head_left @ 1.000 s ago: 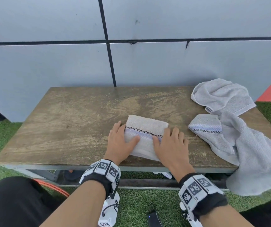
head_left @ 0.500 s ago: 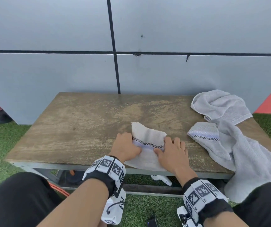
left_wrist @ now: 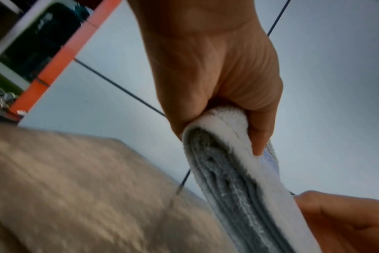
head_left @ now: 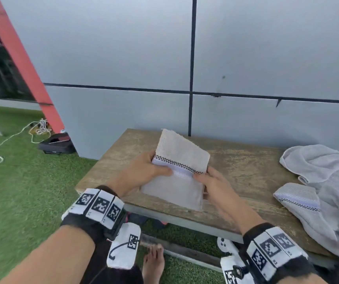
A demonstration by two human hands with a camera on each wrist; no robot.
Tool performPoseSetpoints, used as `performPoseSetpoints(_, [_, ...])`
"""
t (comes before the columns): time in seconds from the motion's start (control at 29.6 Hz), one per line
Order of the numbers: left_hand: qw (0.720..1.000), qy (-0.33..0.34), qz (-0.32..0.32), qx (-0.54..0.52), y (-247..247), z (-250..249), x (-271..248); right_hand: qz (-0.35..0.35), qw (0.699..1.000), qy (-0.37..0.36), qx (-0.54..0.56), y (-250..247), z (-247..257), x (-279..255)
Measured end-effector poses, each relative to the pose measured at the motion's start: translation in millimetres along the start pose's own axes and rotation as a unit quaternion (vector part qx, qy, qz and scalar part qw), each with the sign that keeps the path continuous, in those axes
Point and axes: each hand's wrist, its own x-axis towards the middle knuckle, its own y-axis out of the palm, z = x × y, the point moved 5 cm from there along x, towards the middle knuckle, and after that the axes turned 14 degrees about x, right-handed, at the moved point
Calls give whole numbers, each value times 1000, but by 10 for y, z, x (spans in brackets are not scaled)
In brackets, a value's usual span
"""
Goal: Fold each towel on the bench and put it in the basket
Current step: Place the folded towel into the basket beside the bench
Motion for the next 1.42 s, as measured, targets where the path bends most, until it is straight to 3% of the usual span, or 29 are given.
performPoseSetpoints(0.24, [992,-30,-119,-24,-1151,306,-653,131,981,-121,-73,1188,481,80])
performPoseSetpoints(0.47, [970,-123,-206,-45,-1685,1351,-1200,245,948,-112,-169,2255,94,458])
performPoseSetpoints(0.74, [916,-285,-239,-149,-1234,3171,-1716,404,862,-33,-304,3076,-1325,921])
performPoseSetpoints(1.01, [862,-458,-186,-114,-519,4691,-2121,459,776,94,-422,3414,-2992,1069])
performPoseSetpoints(1.15, [809,-532,-227,-109,-168,5113,-2299,483,742,146,-442,3565,-3521,1084])
performPoseSetpoints(1.42, [752,-616,-231,-37,42,5455,-2513,552,671,179,-461,3958,-4140,966])
